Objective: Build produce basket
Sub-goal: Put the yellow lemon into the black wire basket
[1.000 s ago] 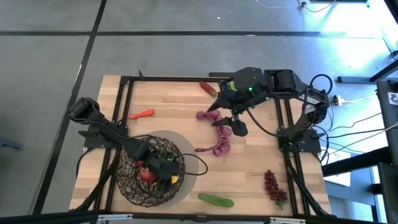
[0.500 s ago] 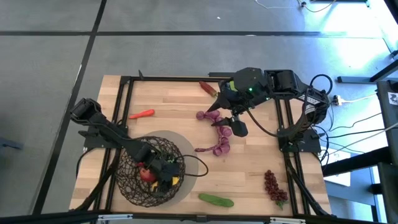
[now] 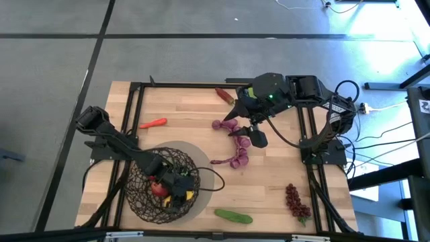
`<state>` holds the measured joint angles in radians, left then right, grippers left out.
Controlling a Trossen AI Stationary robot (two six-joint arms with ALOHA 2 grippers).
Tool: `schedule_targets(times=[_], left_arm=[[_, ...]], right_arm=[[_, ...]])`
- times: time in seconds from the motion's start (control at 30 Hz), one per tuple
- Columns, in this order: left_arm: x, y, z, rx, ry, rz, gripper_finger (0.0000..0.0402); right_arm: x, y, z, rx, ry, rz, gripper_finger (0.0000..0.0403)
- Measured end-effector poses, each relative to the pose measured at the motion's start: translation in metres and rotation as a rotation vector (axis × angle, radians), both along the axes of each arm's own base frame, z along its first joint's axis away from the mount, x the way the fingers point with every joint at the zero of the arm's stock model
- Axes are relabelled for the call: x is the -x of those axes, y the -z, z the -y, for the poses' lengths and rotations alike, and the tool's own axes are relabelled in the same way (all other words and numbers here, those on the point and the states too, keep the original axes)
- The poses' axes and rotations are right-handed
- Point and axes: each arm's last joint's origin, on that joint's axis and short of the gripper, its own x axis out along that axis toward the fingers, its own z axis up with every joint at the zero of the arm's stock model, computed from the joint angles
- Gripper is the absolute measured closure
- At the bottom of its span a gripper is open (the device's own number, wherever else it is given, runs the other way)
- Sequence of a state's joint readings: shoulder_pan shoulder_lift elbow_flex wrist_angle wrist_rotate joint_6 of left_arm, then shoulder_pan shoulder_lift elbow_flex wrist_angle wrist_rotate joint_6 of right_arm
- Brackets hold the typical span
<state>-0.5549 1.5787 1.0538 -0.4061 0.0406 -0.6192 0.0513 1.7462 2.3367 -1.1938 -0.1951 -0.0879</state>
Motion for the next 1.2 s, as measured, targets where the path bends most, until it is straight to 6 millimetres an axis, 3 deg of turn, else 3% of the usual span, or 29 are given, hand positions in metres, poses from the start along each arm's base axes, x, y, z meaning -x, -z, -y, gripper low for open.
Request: schedule_targets(times=[0.33, 0.63, 0.9, 1.2], left_arm=[[0.003, 0.002, 0.000, -0.013, 0.004, -0.027, 0.0206], [0.003, 0.002, 0.000, -0.017, 0.004, -0.034, 0.0205], [0.003, 0.002, 0.000, -0.015, 0.000, -0.035, 0.0205], [0.003, 0.002, 0.000, -0.007, -0.010, -0.035, 0.0205]], right_arm=[[0.001, 0.000, 0.000, -0.003, -0.005, -0.009, 0.0155], [0.007, 0.006, -0.006, -0.059, -0.150, -0.082, 0.0155], [-0.002, 0.023, -0.009, 0.029, -0.053, -0.202, 0.0155], [-0.006, 0.024, -0.010, 0.009, -0.013, -0.196, 0.0155]])
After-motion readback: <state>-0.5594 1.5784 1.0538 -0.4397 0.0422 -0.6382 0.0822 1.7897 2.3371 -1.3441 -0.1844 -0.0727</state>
